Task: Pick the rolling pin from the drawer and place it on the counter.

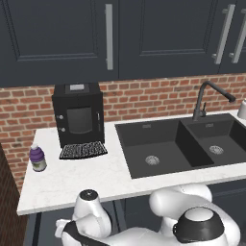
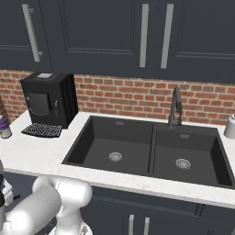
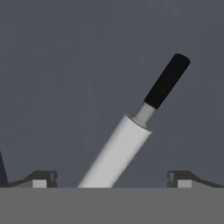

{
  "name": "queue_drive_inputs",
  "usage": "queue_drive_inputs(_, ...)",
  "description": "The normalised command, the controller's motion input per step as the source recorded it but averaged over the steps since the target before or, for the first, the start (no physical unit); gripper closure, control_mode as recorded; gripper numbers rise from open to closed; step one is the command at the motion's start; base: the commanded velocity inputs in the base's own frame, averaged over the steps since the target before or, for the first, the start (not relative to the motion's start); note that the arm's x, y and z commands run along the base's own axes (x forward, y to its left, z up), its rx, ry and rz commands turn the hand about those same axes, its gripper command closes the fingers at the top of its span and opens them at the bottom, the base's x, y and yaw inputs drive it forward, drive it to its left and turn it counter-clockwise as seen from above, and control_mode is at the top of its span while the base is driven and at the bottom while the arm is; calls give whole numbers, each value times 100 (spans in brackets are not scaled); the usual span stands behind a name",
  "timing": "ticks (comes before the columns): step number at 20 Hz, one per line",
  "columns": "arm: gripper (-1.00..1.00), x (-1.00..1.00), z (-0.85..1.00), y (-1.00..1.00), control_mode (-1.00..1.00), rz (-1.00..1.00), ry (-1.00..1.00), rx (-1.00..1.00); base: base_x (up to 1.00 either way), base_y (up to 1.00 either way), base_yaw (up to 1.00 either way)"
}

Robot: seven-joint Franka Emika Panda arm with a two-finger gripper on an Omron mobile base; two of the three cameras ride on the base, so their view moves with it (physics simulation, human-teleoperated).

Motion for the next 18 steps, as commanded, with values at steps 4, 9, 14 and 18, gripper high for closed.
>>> queue_drive_inputs(4, -100, 0, -38, 5, -100, 0, 1, -3, 0, 0, 0)
queue_drive_inputs(9, -100, 0, -40, 12, -100, 0, 0, -5, 0, 0, 0)
queue_drive_inputs(14, -100, 0, -30, 12, -100, 0, 1, -4, 0, 0, 0)
queue_drive_inputs(18, -100, 0, -25, 9, -100, 0, 1, -2, 0, 0, 0)
